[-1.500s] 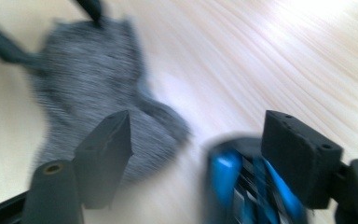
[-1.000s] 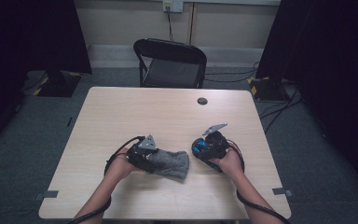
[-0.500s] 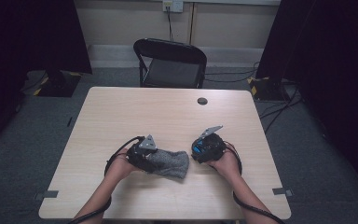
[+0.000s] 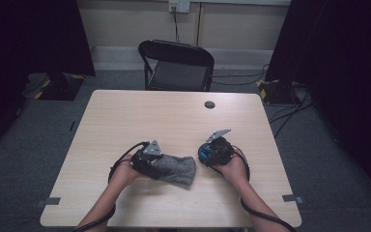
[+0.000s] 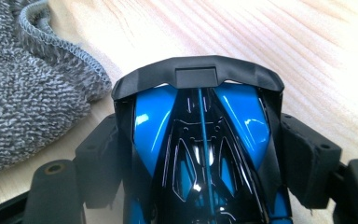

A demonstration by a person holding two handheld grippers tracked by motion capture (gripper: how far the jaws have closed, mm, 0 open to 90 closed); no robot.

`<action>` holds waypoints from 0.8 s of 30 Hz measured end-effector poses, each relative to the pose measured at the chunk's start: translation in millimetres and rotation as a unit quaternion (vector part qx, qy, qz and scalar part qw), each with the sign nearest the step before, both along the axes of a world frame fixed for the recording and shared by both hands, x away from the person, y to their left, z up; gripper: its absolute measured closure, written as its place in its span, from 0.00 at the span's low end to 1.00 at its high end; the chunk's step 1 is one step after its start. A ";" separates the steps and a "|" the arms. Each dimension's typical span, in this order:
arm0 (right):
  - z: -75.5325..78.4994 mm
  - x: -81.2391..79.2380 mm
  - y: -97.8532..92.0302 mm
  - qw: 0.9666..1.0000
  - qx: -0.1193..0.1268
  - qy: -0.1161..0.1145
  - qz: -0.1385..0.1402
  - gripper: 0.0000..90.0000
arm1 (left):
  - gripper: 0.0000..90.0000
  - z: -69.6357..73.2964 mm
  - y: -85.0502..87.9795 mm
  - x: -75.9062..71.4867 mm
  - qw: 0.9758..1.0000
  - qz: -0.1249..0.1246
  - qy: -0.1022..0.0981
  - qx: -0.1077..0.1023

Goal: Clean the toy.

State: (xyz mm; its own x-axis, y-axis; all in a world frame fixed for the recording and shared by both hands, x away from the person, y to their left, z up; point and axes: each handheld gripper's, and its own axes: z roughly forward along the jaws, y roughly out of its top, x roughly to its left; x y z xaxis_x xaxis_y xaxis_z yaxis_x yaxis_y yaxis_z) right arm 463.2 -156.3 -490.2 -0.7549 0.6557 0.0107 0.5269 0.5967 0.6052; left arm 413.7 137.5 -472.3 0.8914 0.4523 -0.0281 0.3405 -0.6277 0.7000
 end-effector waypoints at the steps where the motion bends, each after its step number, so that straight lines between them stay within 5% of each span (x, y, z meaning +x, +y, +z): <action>1: -0.1 -0.2 0.2 1.000 0.000 -0.001 -0.002 0.28 | 0.33 1.2 0.3 0.7 1.000 0.000 0.002 0.000; 9: 1.5 1.1 -4.0 1.000 0.019 0.009 -0.014 0.28 | 0.30 8.9 -2.1 2.2 1.000 -0.015 0.005 -0.020; 17: 5.5 -1.8 -7.5 1.000 0.023 0.008 -0.005 0.28 | 0.27 -5.5 -5.8 2.1 0.999 -0.034 0.023 0.027; 22: 7.8 -4.6 -9.1 1.000 0.028 0.012 0.003 0.28 | 0.27 -11.7 -9.2 -4.1 0.997 -0.049 0.002 0.057; 24: 9.1 -5.6 -8.9 1.000 0.027 0.010 0.005 0.28 | 0.35 -12.6 -8.1 -5.3 0.998 -0.044 -0.002 0.053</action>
State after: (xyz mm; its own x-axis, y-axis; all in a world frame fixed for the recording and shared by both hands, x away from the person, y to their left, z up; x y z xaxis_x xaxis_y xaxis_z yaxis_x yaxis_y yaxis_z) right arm 457.7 -165.1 -481.2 -0.7609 0.6458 0.0623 0.5338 0.5685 0.6260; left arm 408.4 129.4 -484.8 0.9278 0.3725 0.0198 0.2779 -0.7255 0.6297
